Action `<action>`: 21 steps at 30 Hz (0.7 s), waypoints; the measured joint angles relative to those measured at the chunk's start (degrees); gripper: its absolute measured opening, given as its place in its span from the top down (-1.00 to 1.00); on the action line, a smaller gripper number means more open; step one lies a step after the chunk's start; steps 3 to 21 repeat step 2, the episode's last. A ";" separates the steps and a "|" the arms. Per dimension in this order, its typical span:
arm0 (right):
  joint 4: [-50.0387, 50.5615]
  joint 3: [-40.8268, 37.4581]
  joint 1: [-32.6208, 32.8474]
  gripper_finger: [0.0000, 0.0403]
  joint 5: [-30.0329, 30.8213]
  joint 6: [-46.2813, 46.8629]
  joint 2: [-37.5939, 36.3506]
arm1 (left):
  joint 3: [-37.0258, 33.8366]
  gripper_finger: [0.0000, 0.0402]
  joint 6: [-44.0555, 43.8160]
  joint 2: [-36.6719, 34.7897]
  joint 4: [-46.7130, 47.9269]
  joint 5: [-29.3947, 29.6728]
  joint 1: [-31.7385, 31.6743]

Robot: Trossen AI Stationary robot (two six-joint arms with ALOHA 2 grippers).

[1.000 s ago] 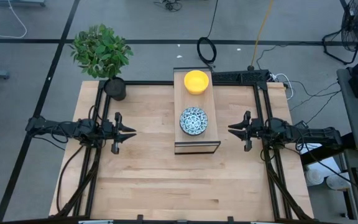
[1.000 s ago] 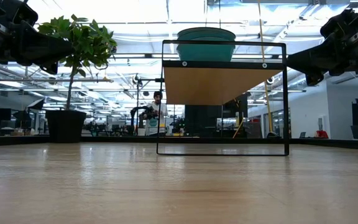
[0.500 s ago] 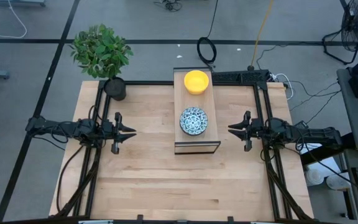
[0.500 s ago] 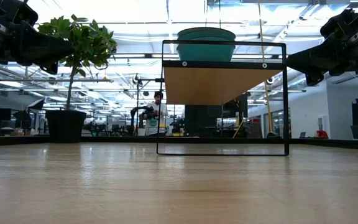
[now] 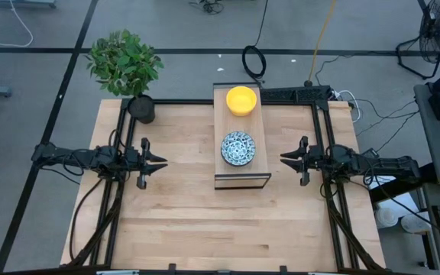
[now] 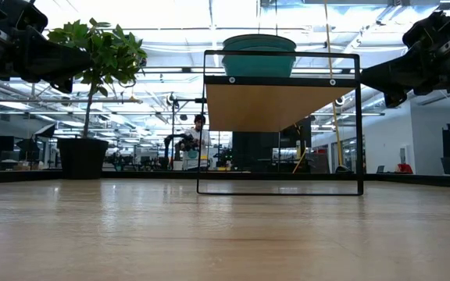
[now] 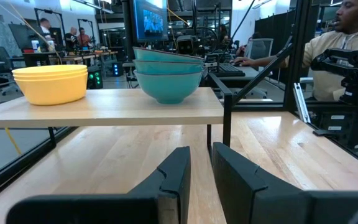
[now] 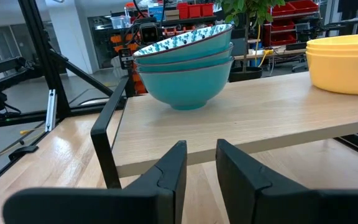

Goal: Pick & Place Mini bowls
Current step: Return to Home Position

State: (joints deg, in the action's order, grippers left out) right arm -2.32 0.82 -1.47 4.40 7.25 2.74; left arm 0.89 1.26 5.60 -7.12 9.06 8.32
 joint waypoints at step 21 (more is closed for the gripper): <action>0.01 -0.01 0.02 0.63 0.00 0.02 0.00 | 0.00 0.64 0.00 0.00 0.01 0.00 0.00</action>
